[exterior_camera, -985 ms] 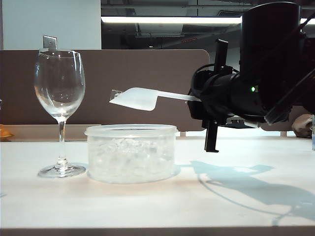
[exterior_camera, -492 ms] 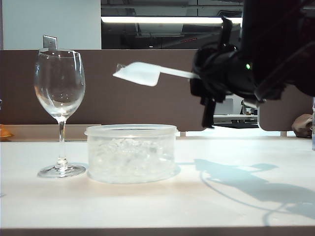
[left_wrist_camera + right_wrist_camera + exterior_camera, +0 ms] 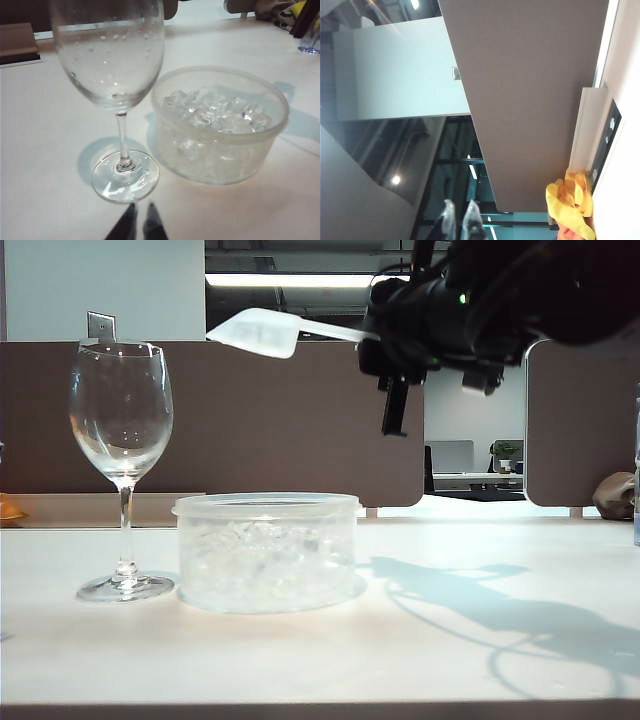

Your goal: Pick up an ice shovel filled with ice cubes and pour the ice from the shovel into the glass.

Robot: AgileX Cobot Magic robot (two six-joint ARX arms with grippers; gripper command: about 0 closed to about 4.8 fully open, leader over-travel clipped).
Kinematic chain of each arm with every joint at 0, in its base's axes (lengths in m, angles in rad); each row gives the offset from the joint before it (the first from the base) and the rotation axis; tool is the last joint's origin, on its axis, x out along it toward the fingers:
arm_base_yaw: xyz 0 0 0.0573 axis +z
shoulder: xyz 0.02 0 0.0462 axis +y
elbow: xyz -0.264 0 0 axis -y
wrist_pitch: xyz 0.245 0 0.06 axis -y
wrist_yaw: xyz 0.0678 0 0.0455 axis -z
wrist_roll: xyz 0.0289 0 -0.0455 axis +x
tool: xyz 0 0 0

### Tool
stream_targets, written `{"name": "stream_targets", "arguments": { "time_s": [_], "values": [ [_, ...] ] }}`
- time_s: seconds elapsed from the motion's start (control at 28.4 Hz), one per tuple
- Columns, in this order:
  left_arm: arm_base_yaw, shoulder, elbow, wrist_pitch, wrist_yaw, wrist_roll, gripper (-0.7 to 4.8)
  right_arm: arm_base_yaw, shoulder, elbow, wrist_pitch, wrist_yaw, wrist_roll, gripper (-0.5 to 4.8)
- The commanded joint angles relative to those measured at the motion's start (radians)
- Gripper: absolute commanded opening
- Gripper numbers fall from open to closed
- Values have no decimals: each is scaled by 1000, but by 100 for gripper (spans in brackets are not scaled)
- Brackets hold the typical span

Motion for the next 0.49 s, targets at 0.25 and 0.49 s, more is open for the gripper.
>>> {"name": "stream_targets", "arguments": {
  "time_s": [0.25, 0.49],
  "values": [
    [2, 1, 1, 8, -2, -3, 29, 2, -59, 177, -228, -101, -94, -6],
    [2, 1, 1, 8, -2, -3, 29, 3, -77, 268, -388, -173, -203, -6]
  ]
}}
